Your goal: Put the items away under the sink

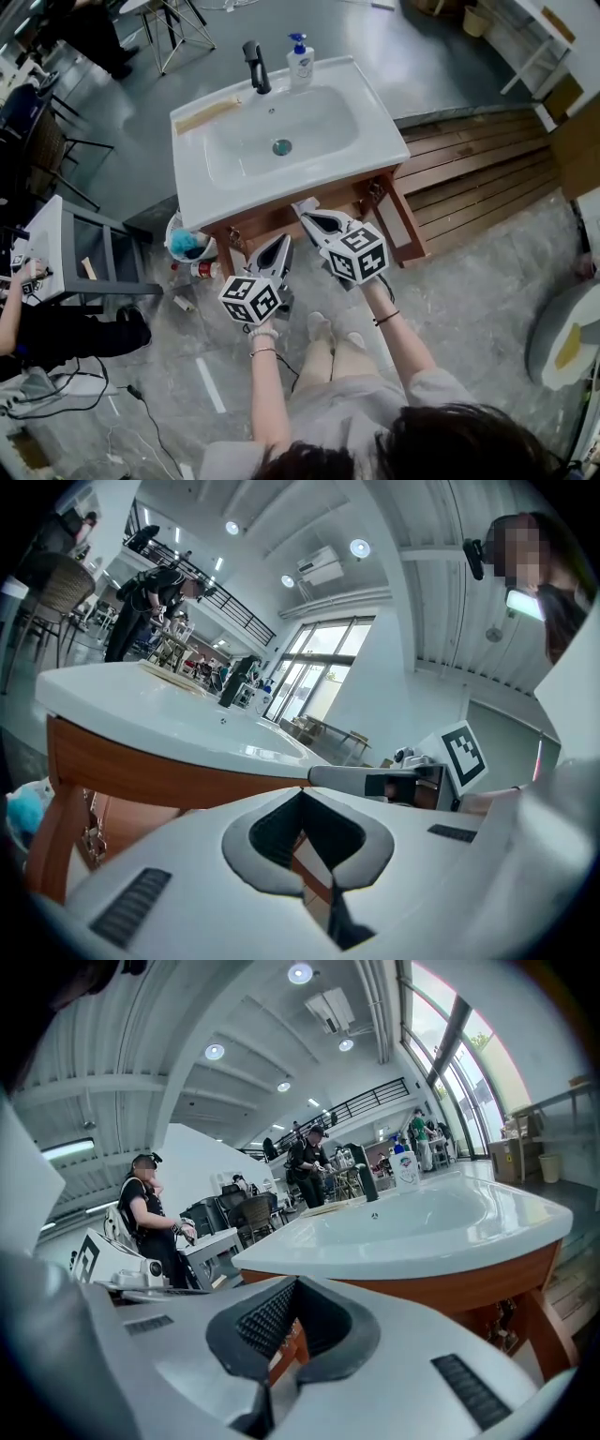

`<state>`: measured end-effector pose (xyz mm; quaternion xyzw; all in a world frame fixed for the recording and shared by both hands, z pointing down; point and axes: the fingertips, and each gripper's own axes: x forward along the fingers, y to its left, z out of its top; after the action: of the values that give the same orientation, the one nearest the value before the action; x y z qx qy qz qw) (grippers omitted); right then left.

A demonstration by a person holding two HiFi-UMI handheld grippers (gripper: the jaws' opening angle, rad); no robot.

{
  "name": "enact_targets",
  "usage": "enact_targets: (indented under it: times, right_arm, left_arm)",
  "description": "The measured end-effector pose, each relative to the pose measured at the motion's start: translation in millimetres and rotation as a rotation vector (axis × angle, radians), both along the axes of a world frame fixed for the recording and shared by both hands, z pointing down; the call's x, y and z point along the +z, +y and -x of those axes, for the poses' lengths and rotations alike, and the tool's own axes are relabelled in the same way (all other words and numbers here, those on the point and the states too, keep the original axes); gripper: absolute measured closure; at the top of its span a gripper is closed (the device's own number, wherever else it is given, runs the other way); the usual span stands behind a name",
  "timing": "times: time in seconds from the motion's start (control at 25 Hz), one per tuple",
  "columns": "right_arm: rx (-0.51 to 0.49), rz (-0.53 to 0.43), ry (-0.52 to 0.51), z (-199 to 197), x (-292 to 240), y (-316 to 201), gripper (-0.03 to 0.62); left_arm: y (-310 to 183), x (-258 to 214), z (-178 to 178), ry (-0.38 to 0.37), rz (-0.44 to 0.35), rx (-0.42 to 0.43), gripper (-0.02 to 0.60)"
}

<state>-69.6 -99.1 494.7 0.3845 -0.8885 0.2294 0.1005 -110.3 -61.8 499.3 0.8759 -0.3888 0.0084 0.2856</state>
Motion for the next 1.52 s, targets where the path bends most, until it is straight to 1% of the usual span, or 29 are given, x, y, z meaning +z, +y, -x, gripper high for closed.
enact_targets:
  times: [0.16, 0.36, 0.52, 0.72, 0.92, 1.32, 1.52]
  right_arm:
    - [0.038, -0.012, -0.006, -4, -27, -3, 0.579]
    - [0.069, -0.056, -0.001, -15, -56, -13, 0.579]
    - [0.089, -0.083, -0.018, -21, -77, -18, 0.579]
    - [0.095, -0.106, -0.026, -31, -94, -29, 0.579]
    - [0.085, -0.102, -0.038, -40, -100, -50, 0.579]
    - [0.063, -0.087, -0.082, -62, -108, -108, 0.579]
    - [0.039, -0.093, -0.071, -71, -109, -133, 0.579]
  left_arm:
    - [-2, -34, 4, 0.022, -0.041, 0.008, 0.584]
    - [-13, -70, 2, 0.018, -0.099, 0.049, 0.584]
    - [-20, -92, 1, 0.015, -0.137, 0.054, 0.584]
    - [-31, -101, -3, 0.019, -0.139, 0.050, 0.584]
    - [-51, -101, -13, 0.018, -0.127, 0.040, 0.584]
    - [-117, -108, -40, 0.019, -0.131, 0.015, 0.584]
    - [-147, -113, -50, 0.021, -0.141, -0.006, 0.584]
